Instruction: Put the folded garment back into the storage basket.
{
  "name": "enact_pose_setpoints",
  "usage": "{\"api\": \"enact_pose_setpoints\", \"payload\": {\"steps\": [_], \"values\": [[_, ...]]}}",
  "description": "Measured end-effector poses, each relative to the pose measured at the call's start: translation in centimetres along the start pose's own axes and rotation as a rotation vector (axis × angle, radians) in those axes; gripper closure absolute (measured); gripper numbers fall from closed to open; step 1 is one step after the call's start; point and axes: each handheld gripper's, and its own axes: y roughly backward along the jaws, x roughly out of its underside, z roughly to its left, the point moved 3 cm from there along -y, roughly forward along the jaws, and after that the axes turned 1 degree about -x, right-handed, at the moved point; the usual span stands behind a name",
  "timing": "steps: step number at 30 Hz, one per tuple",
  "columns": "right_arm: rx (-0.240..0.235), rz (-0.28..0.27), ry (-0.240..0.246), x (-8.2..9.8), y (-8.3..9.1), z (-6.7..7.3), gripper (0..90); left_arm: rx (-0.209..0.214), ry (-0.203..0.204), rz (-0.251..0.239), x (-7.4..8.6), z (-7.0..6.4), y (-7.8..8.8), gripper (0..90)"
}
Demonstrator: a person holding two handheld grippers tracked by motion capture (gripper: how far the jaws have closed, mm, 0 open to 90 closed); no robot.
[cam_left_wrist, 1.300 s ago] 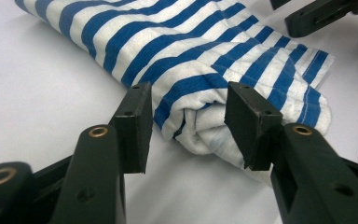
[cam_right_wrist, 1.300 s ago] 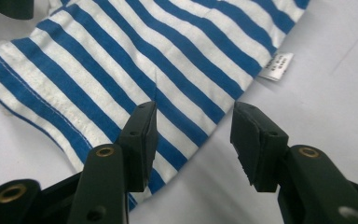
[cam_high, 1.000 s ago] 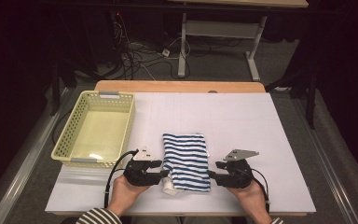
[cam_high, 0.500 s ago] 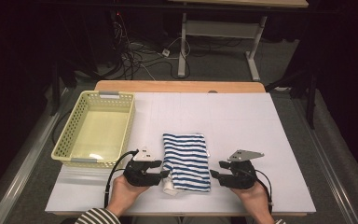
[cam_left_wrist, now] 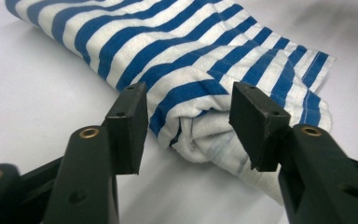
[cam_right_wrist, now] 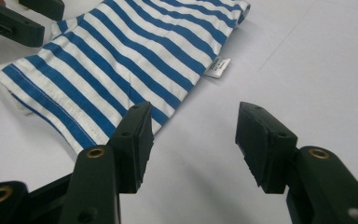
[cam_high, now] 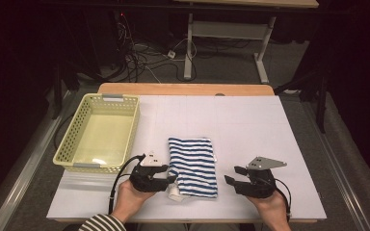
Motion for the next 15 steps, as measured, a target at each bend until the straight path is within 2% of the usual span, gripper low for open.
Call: {"api": "enact_pose_setpoints", "payload": {"steps": [15], "values": [[0.036, -0.051, -0.033, 1.2, 2.4, -1.4, 45.8, -0.002, 0.016, -0.007, 0.0, 0.2, 0.2, 44.3]]}}
